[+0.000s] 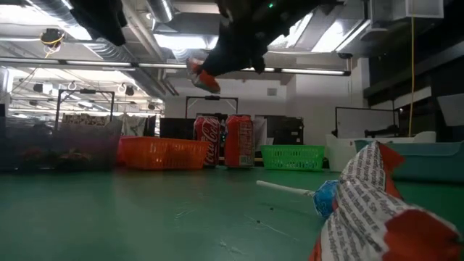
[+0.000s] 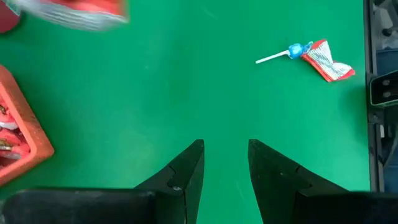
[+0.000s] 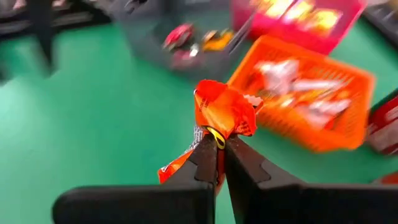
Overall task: Sort candy
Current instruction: Put the orange chocolate into the orange bin
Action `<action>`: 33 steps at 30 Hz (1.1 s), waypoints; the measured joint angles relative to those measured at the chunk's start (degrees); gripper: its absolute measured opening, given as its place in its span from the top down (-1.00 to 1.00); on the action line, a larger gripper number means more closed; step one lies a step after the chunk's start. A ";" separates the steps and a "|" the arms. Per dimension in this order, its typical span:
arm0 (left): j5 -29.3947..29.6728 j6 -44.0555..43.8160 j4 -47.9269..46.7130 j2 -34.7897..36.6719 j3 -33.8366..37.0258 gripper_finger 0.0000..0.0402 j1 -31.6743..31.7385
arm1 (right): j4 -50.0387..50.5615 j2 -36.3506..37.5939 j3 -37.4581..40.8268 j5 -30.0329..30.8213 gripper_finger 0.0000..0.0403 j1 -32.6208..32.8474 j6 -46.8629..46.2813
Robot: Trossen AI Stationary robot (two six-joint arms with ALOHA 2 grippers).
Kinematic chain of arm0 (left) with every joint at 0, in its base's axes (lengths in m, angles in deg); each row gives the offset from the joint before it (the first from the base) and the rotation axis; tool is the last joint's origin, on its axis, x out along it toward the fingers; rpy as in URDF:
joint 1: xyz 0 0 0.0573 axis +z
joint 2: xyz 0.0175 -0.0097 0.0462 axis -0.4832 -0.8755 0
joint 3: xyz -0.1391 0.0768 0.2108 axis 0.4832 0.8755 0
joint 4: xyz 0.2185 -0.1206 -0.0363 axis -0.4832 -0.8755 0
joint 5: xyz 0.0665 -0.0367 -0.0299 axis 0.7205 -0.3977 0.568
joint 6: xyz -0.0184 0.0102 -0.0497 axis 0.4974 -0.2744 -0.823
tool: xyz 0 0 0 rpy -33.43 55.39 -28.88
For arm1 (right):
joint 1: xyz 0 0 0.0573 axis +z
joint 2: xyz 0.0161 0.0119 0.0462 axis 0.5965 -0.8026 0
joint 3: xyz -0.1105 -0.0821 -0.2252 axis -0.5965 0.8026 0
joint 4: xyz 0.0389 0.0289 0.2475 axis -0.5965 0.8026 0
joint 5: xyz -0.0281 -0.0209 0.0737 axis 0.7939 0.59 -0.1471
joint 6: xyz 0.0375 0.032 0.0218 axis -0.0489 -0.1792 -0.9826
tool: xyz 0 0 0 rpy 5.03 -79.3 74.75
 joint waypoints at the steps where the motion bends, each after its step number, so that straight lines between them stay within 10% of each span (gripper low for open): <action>1: 0.67 -0.67 -0.01 -0.02 0.02 0.43 -0.70 | -1.18 0.00 0.00 -0.02 0.91 -1.00 1.27; 33: 7.26 -0.51 7.16 -0.02 0.00 0.43 -3.31 | -25.05 -10.62 0.07 -3.56 0.67 -17.07 5.52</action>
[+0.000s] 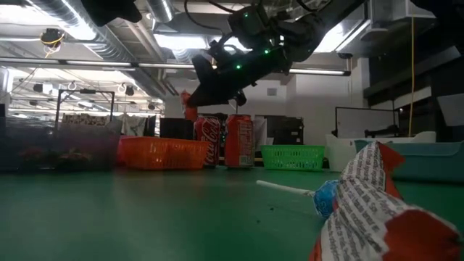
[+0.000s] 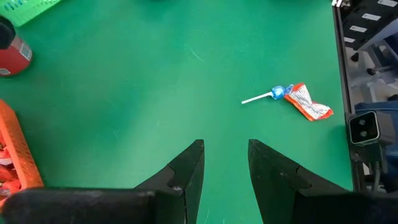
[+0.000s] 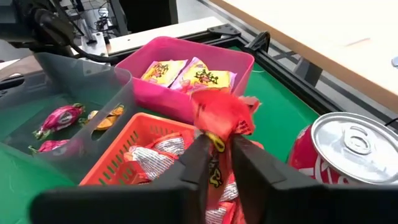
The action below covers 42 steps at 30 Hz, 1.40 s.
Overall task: Sort candy
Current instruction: Put the orange chocolate into the orange bin, then put the blue candy into the green bin
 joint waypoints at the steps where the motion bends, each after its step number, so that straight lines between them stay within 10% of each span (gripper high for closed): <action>1: 0.03 -0.01 -0.02 0.00 0.00 0.43 0.00 | -0.01 -0.02 0.00 0.00 0.60 0.00 0.00; 13: 2.29 0.01 -0.02 0.00 0.00 0.43 -0.02 | 4.71 1.96 -0.02 -0.97 0.29 0.15 0.05; 21: 2.79 0.01 -0.02 0.00 0.00 0.43 -0.02 | 23.30 10.45 -0.07 -15.70 0.31 1.49 8.46; 28: 4.90 0.01 -0.02 0.00 0.00 0.43 0.00 | 35.94 14.25 -0.09 -25.88 0.31 9.68 15.98; 42: 4.93 -0.49 0.18 0.00 0.00 0.43 -0.02 | 38.94 13.55 -0.02 -26.75 0.31 29.40 39.97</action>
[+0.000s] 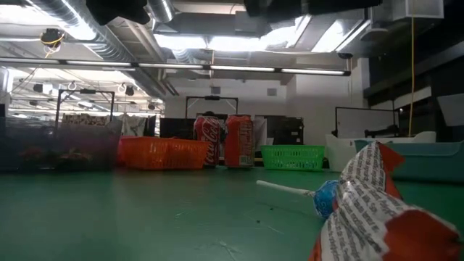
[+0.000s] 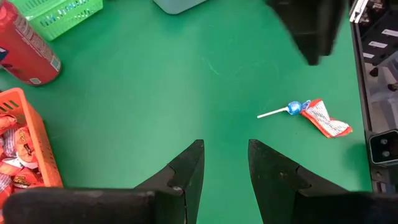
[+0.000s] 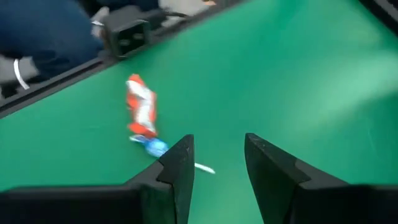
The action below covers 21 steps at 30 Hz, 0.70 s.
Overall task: Sort candy
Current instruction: Put the blue candy into the green bin
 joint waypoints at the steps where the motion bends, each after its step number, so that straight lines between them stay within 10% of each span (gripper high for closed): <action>1: 0.00 0.00 0.02 0.00 0.00 0.43 0.02 | -0.17 -0.35 -0.03 0.04 0.31 0.85 1.39; 21: 0.09 0.02 4.92 -0.02 0.00 0.43 0.02 | -3.11 -13.16 -0.02 5.24 0.31 5.90 14.45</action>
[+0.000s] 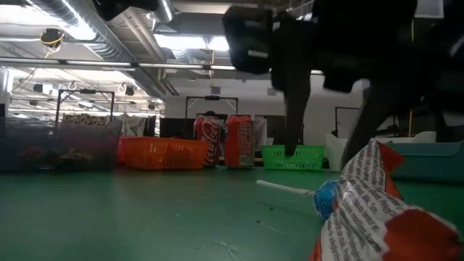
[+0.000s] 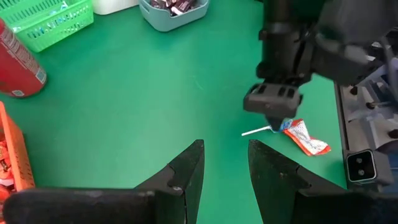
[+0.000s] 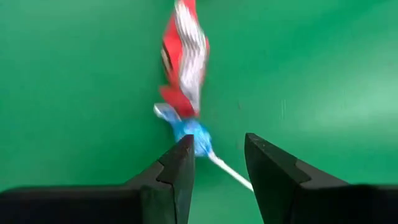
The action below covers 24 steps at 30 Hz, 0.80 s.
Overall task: Sort candy
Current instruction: Put the blue candy into the green bin
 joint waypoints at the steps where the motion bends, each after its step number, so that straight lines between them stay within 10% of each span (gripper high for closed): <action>1: 0.02 0.00 0.02 0.00 0.00 0.43 0.00 | 0.11 -0.43 0.00 0.53 0.31 0.00 0.93; 24: 0.52 0.02 0.07 0.00 0.00 0.43 0.00 | 11.08 -3.29 -5.32 9.40 0.31 -0.29 -2.80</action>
